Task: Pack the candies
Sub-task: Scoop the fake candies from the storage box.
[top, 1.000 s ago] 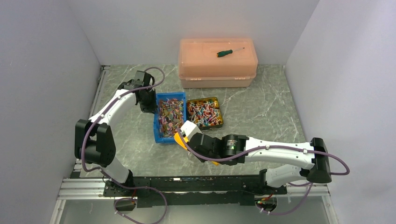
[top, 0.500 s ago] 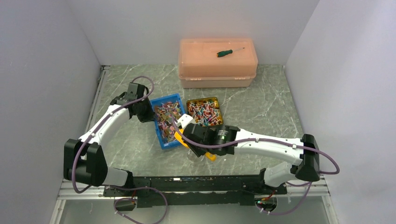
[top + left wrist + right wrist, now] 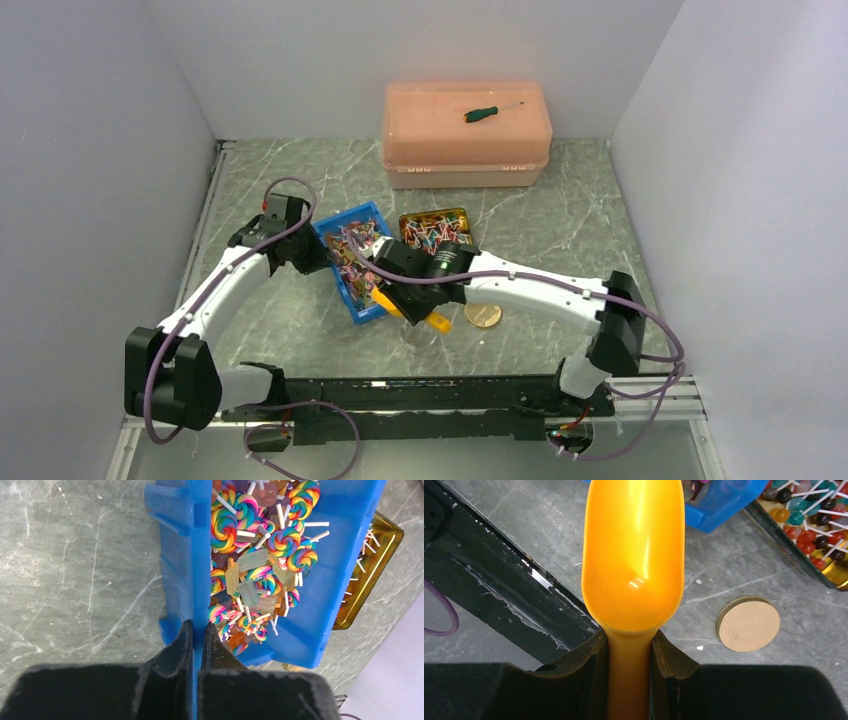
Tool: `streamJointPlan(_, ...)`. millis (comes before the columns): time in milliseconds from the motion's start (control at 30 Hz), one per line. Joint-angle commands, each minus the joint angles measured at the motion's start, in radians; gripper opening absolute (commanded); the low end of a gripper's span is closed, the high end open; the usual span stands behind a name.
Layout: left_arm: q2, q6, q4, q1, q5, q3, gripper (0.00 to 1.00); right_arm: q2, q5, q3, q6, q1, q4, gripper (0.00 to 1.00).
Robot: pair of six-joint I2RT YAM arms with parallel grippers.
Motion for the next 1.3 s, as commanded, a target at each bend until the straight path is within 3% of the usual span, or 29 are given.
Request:
streamJointPlan(0,-0.057,-0.083,0.053,0.002,0.024,-0.036,0.0,0.056,-0.043,0.088,-0.012,-0.018,-0.07,0.0)
streamJointPlan(833,-0.143,-0.051,0.186,0.002,0.1,-0.158,0.0,0.415,-0.096,0.423,-0.051,-0.131,-0.194,0.0)
streamJointPlan(1267,-0.143,0.002,0.194,-0.001,0.175,-0.191,0.0,0.466,-0.015,0.446,-0.013,-0.157,-0.012,0.0)
